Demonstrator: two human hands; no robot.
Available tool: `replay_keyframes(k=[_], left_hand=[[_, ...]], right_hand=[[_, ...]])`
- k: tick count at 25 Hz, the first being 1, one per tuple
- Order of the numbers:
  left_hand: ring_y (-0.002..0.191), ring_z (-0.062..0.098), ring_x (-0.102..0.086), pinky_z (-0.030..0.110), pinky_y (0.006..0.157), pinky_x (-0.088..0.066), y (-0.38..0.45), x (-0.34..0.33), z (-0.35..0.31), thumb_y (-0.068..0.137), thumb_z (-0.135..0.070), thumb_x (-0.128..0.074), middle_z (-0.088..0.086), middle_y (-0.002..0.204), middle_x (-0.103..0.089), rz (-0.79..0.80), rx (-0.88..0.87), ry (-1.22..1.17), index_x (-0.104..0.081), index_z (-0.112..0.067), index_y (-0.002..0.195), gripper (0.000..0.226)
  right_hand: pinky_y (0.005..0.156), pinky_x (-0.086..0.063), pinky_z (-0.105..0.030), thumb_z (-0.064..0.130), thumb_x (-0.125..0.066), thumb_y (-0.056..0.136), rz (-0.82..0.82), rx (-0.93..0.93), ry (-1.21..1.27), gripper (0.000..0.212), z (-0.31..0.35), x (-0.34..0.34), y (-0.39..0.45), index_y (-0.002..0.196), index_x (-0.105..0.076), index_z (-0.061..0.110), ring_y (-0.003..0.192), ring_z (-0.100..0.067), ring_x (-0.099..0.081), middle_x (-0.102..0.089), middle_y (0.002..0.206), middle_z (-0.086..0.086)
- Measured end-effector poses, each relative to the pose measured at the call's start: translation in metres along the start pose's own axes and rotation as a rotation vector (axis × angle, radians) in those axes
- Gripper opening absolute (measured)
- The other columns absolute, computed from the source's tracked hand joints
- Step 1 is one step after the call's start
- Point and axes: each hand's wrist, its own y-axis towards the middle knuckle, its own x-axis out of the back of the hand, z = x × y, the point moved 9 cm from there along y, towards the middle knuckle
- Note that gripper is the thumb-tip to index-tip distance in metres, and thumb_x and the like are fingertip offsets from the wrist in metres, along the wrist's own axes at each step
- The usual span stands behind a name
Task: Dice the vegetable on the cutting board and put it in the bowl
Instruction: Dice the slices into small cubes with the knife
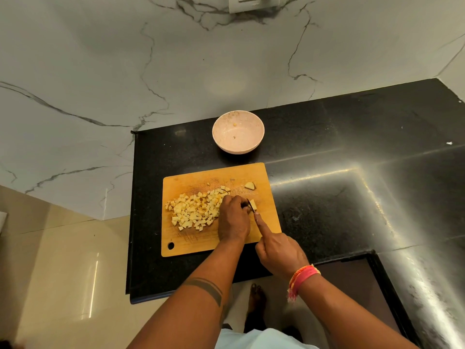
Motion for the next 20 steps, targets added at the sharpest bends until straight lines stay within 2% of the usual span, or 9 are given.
replay_keyframes(k=[3,9,14,16,18,20], left_hand=[[0.101,0.019,-0.056,0.029,0.081,-0.050,0.002,-0.002,0.000,0.097,-0.019,-0.065,0.000,0.115,-0.053,0.003,0.007,-0.008,-0.070,-0.019,0.108,0.012],[0.105,0.021,-0.055,0.035,0.085,-0.053,0.001,-0.003,0.000,0.097,-0.017,-0.064,0.001,0.118,-0.052,0.013,0.033,-0.007,-0.068,-0.020,0.108,0.012],[0.116,0.025,-0.051,0.037,0.091,-0.050,-0.006,-0.004,-0.012,0.101,-0.017,-0.051,0.004,0.127,-0.051,0.018,-0.043,0.069,-0.061,-0.020,0.125,0.026],[0.117,0.027,-0.051,0.038,0.092,-0.048,-0.011,-0.007,-0.018,0.101,-0.026,-0.049,0.007,0.128,-0.050,0.017,-0.083,0.085,-0.057,-0.018,0.129,0.030],[0.116,0.026,-0.050,0.038,0.092,-0.047,-0.011,-0.011,-0.018,0.099,-0.039,-0.057,0.007,0.126,-0.049,0.012,-0.062,0.087,-0.056,-0.017,0.127,0.036],[0.119,0.025,-0.047,0.037,0.095,-0.047,-0.007,-0.014,-0.020,0.099,-0.038,-0.060,0.007,0.128,-0.047,0.030,-0.082,0.134,-0.054,-0.018,0.129,0.037]], right_hand=[[0.051,-0.039,-0.035,0.032,-0.035,0.099,0.007,0.004,-0.025,0.076,0.000,0.000,0.003,0.158,0.013,0.041,0.056,-0.026,-0.056,-0.059,0.070,-0.005],[0.055,-0.046,-0.041,0.032,-0.037,0.097,0.043,-0.005,0.006,0.079,-0.007,-0.008,-0.022,0.158,0.012,0.040,0.055,-0.022,-0.055,-0.058,0.066,0.000],[0.053,-0.042,-0.039,0.031,-0.039,0.097,-0.045,0.002,0.092,0.077,-0.018,0.006,-0.034,0.160,0.005,0.040,0.050,-0.016,-0.051,-0.053,0.058,0.005],[0.051,-0.042,-0.040,0.029,-0.042,0.098,-0.093,-0.010,0.132,0.077,-0.024,0.014,-0.030,0.161,0.001,0.040,0.048,-0.015,-0.050,-0.050,0.055,0.005],[0.049,-0.045,-0.041,0.029,-0.042,0.098,-0.115,-0.019,0.153,0.076,-0.027,0.019,-0.024,0.160,0.000,0.042,0.046,-0.016,-0.051,-0.052,0.054,0.004],[0.047,-0.044,-0.038,0.029,-0.042,0.098,-0.105,-0.023,0.162,0.075,-0.026,0.019,-0.021,0.160,-0.002,0.042,0.046,-0.015,-0.051,-0.053,0.055,0.003]])
